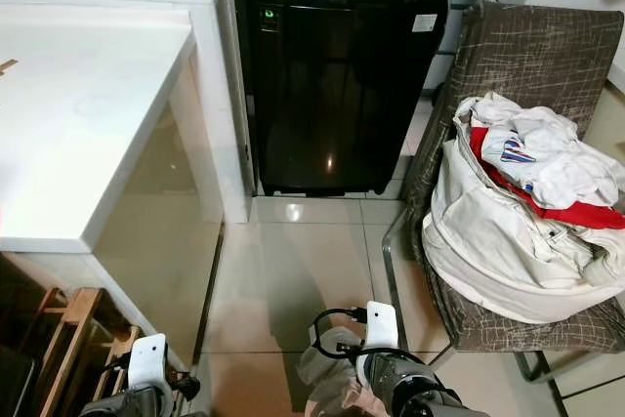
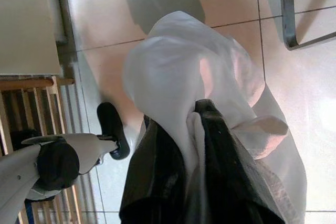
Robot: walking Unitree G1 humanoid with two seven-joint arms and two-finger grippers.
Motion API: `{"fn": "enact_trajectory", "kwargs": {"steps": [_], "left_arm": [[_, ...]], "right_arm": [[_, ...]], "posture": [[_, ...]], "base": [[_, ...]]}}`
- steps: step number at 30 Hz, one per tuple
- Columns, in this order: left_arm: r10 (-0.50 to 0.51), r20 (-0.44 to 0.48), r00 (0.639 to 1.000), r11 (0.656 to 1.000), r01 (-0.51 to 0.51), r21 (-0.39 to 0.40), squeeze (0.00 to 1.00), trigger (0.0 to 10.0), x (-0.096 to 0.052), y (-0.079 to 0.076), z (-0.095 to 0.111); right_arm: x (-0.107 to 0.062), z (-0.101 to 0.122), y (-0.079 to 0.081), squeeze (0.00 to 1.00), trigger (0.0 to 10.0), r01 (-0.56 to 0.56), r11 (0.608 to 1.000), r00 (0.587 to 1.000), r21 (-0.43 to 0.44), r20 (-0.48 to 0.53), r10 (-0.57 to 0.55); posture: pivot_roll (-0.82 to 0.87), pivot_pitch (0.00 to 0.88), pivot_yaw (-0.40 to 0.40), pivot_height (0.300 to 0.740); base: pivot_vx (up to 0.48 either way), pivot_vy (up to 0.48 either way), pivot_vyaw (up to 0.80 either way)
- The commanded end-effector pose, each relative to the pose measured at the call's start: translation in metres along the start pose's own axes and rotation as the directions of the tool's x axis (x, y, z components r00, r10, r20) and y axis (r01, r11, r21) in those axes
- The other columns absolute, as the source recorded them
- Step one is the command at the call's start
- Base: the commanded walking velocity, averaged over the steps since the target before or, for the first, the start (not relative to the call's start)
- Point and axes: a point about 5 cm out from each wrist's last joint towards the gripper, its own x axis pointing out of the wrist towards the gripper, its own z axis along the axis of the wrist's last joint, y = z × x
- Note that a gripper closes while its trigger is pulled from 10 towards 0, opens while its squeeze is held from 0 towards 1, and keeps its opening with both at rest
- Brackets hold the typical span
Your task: Clothes washing
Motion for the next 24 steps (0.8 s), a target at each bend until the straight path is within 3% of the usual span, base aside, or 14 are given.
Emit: {"fn": "enact_trajectory", "kwargs": {"steps": [1,4,7,18,20,24], "left_arm": [[-0.007,0.005,1.000,0.999,0.007,0.035,0.00,10.0,0.000,-0.001,0.001],[-0.008,0.000,1.000,0.999,0.008,0.052,0.00,10.0,0.000,0.002,0.000],[-0.038,-0.035,0.999,0.992,0.042,0.123,0.00,10.0,0.000,0.002,-0.006],[0.002,-0.001,1.000,0.989,-0.001,0.151,0.00,10.0,-0.002,0.022,0.001],[0.000,-0.001,1.000,0.989,0.000,0.149,0.00,10.0,-0.002,0.021,0.000],[-0.021,-0.050,0.999,0.994,0.026,0.110,0.00,10.0,0.000,0.000,-0.012]], "right_arm": [[0.000,0.004,0.002,0.00,10.0,0.010,1.000,1.000,-0.024,0.014,-0.010],[0.000,0.004,0.000,0.00,10.0,0.015,0.999,1.000,-0.031,0.014,-0.014],[-0.001,0.004,-0.002,0.00,10.0,0.022,0.998,1.000,-0.052,0.012,-0.021],[0.000,0.004,0.000,0.00,10.0,0.022,0.996,1.000,-0.090,0.012,-0.021],[0.000,0.004,0.000,0.00,10.0,0.023,0.996,1.000,-0.091,0.012,-0.022],[0.000,0.005,0.001,0.00,10.0,0.022,0.995,1.000,-0.097,0.013,-0.020]], "posture": [[-0.05,0.096,-0.022,0.740],[-0.06,0.104,-0.023,0.740],[-0.07,0.103,-0.023,0.740],[-0.07,0.090,-0.005,0.740],[-0.07,0.090,-0.005,0.740],[-0.07,0.084,0.005,0.740]], "base": [[0.000,0.000,0.00],[0.000,0.000,0.00],[0.000,0.000,0.00],[0.000,0.000,0.00],[0.000,0.000,0.00],[0.000,0.000,0.00]]}}
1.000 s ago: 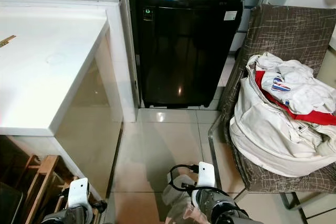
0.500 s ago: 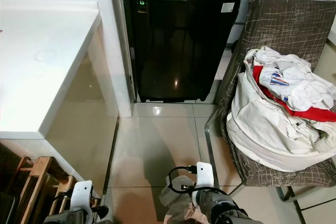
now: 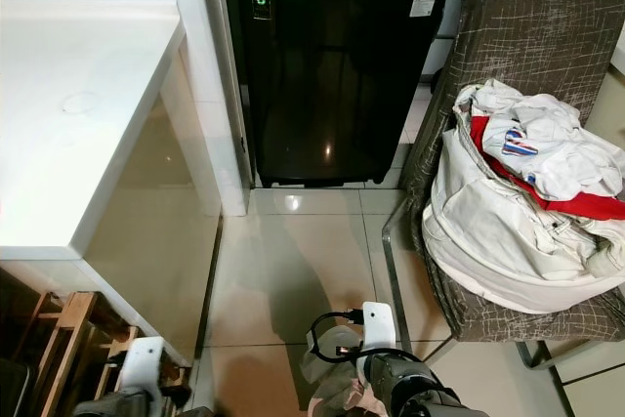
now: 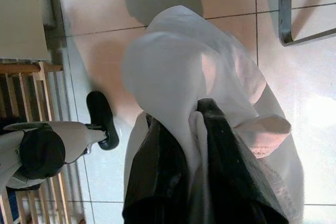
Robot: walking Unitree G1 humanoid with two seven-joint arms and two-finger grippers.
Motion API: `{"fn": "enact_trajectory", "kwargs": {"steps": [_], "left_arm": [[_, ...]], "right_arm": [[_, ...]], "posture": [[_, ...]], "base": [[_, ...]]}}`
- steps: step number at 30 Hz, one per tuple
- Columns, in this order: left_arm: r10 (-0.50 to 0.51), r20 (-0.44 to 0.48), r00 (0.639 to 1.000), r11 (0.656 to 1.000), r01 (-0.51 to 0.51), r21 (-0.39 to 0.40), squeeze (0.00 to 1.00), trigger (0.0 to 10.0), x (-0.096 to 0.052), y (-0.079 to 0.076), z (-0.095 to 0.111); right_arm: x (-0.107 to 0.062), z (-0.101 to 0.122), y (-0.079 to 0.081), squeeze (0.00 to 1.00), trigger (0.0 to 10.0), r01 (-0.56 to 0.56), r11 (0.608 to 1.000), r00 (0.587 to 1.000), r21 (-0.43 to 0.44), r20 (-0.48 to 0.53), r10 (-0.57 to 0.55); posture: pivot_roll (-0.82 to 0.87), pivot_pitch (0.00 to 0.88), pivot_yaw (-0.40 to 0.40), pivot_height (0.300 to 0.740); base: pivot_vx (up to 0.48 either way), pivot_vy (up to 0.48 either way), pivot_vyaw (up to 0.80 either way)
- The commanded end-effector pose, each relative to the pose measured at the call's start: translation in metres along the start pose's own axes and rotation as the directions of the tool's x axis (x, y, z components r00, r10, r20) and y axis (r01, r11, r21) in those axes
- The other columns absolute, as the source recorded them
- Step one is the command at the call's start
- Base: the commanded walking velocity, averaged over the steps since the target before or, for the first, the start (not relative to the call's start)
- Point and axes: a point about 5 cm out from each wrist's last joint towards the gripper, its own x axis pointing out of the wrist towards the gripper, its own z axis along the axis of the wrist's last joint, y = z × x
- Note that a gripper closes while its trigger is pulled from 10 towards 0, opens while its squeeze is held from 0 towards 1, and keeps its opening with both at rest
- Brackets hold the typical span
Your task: Clothes washing
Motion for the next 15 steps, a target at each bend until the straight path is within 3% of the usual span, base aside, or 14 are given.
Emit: {"fn": "enact_trajectory", "kwargs": {"steps": [1,6,9,15], "left_arm": [[-0.006,-0.026,1.000,1.000,0.006,-0.012,0.00,10.0,0.0007,-0.0047,-0.0071],[-0.003,-0.016,1.000,1.000,0.004,0.026,0.00,10.0,0.0007,-0.0044,-0.0065],[0.011,0.004,1.000,0.995,-0.011,0.103,0.00,10.0,0.0007,-0.0027,-0.0053],[0.020,0.000,1.000,0.993,-0.020,0.113,0.00,10.0,0.0007,-0.0002,-0.0089]], "right_arm": [[-0.0003,0.0059,0.0007,0.00,10.0,0.001,1.000,1.000,-0.007,0.020,-0.001],[-0.0005,0.0060,-0.0005,0.00,10.0,0.004,1.000,1.000,-0.009,0.018,-0.004],[-0.0007,0.0056,-0.0024,0.00,10.0,0.008,1.000,1.000,-0.013,0.017,-0.008],[-0.0013,0.0042,-0.0078,0.00,10.0,0.030,0.999,0.999,-0.023,0.014,-0.030]], "posture": [[-0.07,0.079,0.005,0.740],[-0.07,0.074,0.001,0.740],[-0.07,0.061,0.002,0.740],[-0.08,0.058,0.000,0.740]], "base": [[0.000,0.000,0.00],[0.000,0.000,0.00],[0.000,0.000,0.00],[0.000,0.000,0.00]]}}
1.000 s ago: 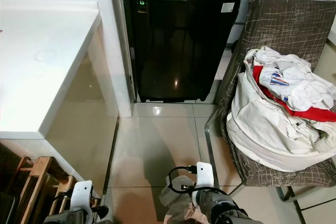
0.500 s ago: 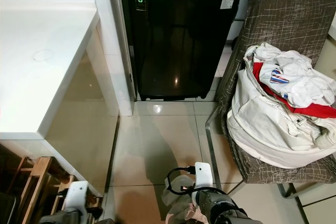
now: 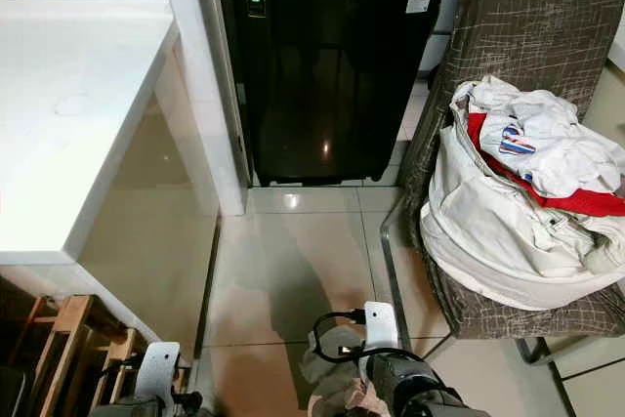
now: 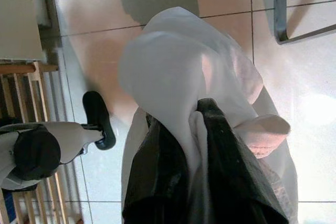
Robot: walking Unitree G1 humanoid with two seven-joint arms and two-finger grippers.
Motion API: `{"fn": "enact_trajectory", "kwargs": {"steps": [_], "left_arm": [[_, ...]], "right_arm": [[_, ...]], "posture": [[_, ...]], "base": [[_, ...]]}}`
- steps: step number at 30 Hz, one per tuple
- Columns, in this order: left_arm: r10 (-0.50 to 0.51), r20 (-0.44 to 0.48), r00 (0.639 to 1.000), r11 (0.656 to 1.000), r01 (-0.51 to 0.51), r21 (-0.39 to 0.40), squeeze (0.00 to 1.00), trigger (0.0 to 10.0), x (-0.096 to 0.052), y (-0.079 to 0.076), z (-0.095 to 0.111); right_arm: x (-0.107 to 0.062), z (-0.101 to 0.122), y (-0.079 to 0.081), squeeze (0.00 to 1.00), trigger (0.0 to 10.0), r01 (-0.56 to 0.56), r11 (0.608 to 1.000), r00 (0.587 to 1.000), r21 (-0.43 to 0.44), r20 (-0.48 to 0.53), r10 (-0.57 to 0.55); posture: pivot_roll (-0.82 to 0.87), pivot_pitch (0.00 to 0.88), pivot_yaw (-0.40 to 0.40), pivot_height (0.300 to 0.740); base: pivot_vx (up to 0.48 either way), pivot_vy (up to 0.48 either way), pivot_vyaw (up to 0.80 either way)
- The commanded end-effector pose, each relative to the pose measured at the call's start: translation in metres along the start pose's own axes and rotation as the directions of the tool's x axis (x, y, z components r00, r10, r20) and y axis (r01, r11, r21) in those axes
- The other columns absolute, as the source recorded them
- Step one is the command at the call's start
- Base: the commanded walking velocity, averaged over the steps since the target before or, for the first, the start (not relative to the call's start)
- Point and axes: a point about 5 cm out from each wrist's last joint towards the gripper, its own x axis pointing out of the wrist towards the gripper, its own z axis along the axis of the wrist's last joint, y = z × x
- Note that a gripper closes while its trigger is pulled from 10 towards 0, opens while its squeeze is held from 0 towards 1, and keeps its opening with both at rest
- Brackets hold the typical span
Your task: Clothes washing
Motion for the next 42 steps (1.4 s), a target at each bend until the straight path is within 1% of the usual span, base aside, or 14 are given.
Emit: {"fn": "enact_trajectory", "kwargs": {"steps": [1,9,11,13,14,20,21,22,24,27,31,35,39,42], "left_arm": [[0.009,-0.011,1.000,1.000,-0.009,0.017,0.00,10.0,0.000,0.001,-0.004],[0.001,-0.013,1.000,0.999,0.000,0.047,0.00,10.0,0.000,-0.003,-0.008],[-0.006,-0.017,1.000,0.999,0.007,0.043,0.00,10.0,0.000,-0.003,-0.009],[-0.012,-0.018,1.000,0.999,0.013,0.039,0.00,10.0,0.000,-0.004,-0.009],[-0.009,-0.023,1.000,1.000,0.010,0.025,0.00,10.0,0.000,-0.002,-0.010],[0.005,-0.033,0.999,1.000,-0.004,0.020,0.00,10.0,0.000,0.001,-0.011],[0.044,-0.037,0.998,0.998,-0.043,0.042,0.00,10.0,0.000,0.004,-0.012],[0.044,-0.037,0.998,0.998,-0.043,0.042,0.00,10.0,0.000,0.004,-0.012],[0.088,-0.036,0.996,0.992,-0.084,0.097,0.00,10.0,0.000,0.011,-0.014],[0.062,-0.008,0.998,0.996,-0.061,0.064,0.00,10.0,0.000,0.011,-0.008],[0.041,0.015,0.999,0.997,-0.042,0.062,0.00,10.0,0.000,0.008,-0.001],[-0.009,0.078,0.997,0.990,-0.002,0.143,0.00,10.0,-0.001,0.002,0.015],[-0.027,0.110,0.994,0.986,0.008,0.166,0.00,10.0,-0.001,0.000,0.021],[-0.031,0.116,0.993,0.984,0.010,0.180,0.00,10.0,-0.002,-0.001,0.022]], "right_arm": [[-0.001,0.003,-0.003,0.00,10.0,0.017,1.000,1.000,-0.014,0.012,-0.016],[0.000,-0.004,-0.001,0.00,10.0,0.012,0.999,1.000,-0.042,-0.008,-0.013],[0.000,-0.005,0.000,0.00,10.0,0.006,0.999,1.000,-0.041,-0.013,-0.007],[0.000,-0.006,0.000,0.00,10.0,0.003,0.999,1.000,-0.046,-0.016,-0.003],[0.001,-0.010,-0.001,0.00,10.0,0.008,0.999,1.000,-0.044,-0.023,-0.009],[0.001,-0.018,0.002,0.00,10.0,0.002,0.998,0.999,-0.064,-0.047,-0.005],[0.001,-0.018,0.003,0.00,10.0,0.004,0.999,0.999,-0.053,-0.045,-0.006],[0.001,-0.018,0.003,0.00,10.0,0.004,0.999,0.999,-0.053,-0.045,-0.006],[0.002,-0.015,0.006,0.00,10.0,0.006,0.996,0.999,-0.091,-0.048,-0.011],[0.001,-0.003,0.010,0.00,10.0,-0.008,0.996,1.000,-0.089,-0.012,0.007],[0.001,0.001,0.009,0.00,10.0,0.001,0.996,1.000,-0.091,0.000,-0.001],[0.001,0.001,0.006,0.00,10.0,0.015,0.995,1.000,-0.101,0.008,-0.014],[0.001,-0.005,0.006,0.00,10.0,0.009,0.995,1.000,-0.103,-0.005,-0.010],[0.001,-0.007,0.005,0.00,10.0,0.010,0.994,1.000,-0.111,-0.011,-0.011]], "posture": [[-0.08,0.058,0.000,0.740],[-0.07,0.061,0.000,0.740],[-0.06,0.027,0.009,0.740],[-0.05,0.045,-0.001,0.740],[-0.04,0.081,-0.011,0.740],[-0.03,0.099,-0.022,0.740],[-0.03,0.099,-0.022,0.740],[-0.03,0.099,-0.022,0.740],[-0.04,0.078,-0.017,0.740],[-0.05,0.043,-0.007,0.740],[-0.05,0.017,0.001,0.740],[-0.06,0.023,0.018,0.740],[-0.07,0.030,0.019,0.740],[-0.07,0.036,0.018,0.740]], "base": [[0.000,0.000,0.00],[0.000,0.000,0.00],[0.000,0.000,0.00],[0.000,0.000,0.00],[0.000,0.000,0.00],[0.000,0.000,0.00],[0.000,0.000,0.00],[0.000,0.000,0.00],[0.000,0.000,0.00],[0.000,0.000,0.00],[0.000,0.000,0.00],[0.000,0.000,0.00],[0.000,0.000,0.00],[0.000,-0.424,0.00]]}}
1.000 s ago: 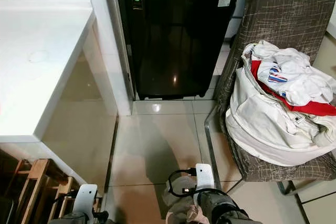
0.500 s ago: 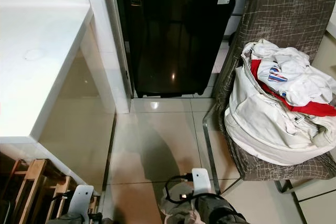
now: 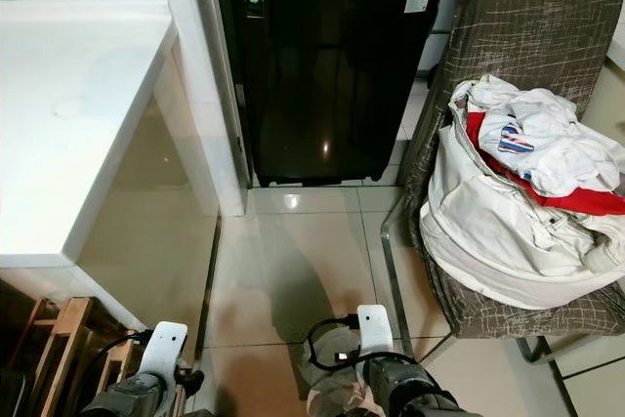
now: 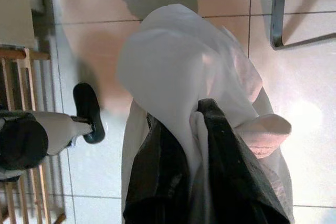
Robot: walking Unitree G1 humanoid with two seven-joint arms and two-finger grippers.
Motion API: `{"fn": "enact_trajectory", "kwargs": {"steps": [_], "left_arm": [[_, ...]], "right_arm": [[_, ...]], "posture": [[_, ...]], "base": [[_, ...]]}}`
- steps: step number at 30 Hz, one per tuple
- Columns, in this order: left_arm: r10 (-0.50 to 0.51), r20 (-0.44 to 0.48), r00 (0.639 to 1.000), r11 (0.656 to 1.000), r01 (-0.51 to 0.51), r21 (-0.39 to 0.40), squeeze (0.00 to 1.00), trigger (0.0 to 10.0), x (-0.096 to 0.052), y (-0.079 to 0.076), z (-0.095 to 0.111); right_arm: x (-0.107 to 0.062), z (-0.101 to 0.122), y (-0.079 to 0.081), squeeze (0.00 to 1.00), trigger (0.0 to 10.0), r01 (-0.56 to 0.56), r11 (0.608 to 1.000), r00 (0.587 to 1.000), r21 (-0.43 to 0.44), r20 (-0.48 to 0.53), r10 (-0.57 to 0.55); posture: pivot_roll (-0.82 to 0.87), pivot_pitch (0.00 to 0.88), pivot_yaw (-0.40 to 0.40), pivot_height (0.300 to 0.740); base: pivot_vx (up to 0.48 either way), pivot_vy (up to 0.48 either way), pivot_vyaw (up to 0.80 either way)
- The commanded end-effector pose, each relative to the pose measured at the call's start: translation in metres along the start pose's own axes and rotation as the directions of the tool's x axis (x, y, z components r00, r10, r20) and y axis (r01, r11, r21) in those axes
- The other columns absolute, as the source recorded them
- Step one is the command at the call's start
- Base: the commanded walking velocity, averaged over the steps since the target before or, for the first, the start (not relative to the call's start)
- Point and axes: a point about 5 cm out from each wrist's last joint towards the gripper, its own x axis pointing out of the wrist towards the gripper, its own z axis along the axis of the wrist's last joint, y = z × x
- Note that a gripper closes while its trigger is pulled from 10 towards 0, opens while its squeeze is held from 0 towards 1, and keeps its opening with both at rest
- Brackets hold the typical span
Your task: Clothes washing
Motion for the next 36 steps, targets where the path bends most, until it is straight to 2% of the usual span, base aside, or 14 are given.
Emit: {"fn": "enact_trajectory", "kwargs": {"steps": [1,10,15,33,36], "left_arm": [[-0.014,-0.005,1.000,1.000,0.014,0.021,0.00,10.0,0.000,-0.002,-0.001],[-0.034,-0.005,0.999,0.998,0.034,0.046,0.00,10.0,0.001,-0.012,0.003],[-0.057,0.006,0.998,0.997,0.057,0.046,0.00,10.0,0.001,-0.020,0.009],[-0.058,0.018,0.998,0.993,0.056,0.108,0.00,10.0,0.002,-0.023,0.017],[-0.055,0.021,0.998,0.991,0.052,0.120,0.00,10.0,0.002,-0.023,0.019]], "right_arm": [[0.000,-0.002,-0.001,0.00,10.0,0.005,1.000,1.000,-0.015,-0.002,-0.005],[0.000,-0.004,-0.005,0.00,10.0,0.015,0.999,1.000,-0.032,-0.008,-0.015],[-0.001,-0.002,-0.006,0.00,10.0,0.014,0.999,1.000,-0.039,-0.002,-0.014],[-0.001,0.004,-0.009,0.00,10.0,0.022,0.998,1.000,-0.051,0.012,-0.021],[-0.001,0.005,-0.009,0.00,10.0,0.023,0.998,1.000,-0.054,0.013,-0.022]], "posture": [[-0.07,0.036,0.018,0.740],[-0.09,0.039,0.014,0.740],[-0.09,0.037,0.017,0.740],[-0.11,0.037,0.021,0.740],[-0.11,0.039,0.021,0.740]], "base": [[0.000,-0.416,0.00],[0.066,-0.406,0.00],[0.000,0.000,0.00],[0.000,0.000,0.00],[0.000,-0.451,0.00]]}}
